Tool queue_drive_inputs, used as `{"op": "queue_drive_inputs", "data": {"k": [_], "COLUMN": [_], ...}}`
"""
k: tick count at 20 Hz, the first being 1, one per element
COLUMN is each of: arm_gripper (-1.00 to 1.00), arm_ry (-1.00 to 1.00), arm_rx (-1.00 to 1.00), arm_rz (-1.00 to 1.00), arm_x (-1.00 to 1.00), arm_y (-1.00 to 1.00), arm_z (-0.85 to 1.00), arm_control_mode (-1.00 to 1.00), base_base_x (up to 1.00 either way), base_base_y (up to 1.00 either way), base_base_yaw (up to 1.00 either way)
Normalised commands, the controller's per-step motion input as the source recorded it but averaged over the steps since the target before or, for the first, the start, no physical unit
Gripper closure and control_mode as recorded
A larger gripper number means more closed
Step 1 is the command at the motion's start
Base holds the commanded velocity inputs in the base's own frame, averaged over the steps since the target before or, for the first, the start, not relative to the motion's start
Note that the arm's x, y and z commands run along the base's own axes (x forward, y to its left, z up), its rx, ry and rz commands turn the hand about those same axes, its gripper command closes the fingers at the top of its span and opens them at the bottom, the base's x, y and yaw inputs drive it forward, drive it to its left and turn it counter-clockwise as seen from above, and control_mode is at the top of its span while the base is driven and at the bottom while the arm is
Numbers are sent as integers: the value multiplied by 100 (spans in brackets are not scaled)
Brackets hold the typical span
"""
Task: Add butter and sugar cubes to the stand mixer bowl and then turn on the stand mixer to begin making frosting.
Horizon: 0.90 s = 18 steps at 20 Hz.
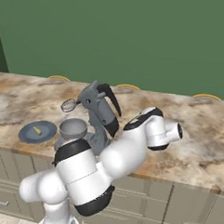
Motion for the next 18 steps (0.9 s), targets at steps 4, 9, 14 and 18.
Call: {"op": "queue_drive_inputs", "data": {"k": [4,9,14,18], "arm_gripper": [-100,-100,-100,-100], "arm_ry": [-4,0,0,0], "arm_rx": [0,0,0,0], "arm_rz": [2,0,0,0], "arm_x": [29,20,9,12], "arm_y": [0,0,0,9], "arm_z": [-34,-32,-20,-23], "arm_control_mode": [-100,-100,-100,-100], "base_base_x": [0,0,0,0], "base_base_y": [0,0,0,0], "base_base_yaw": [0,0,0,0]}}
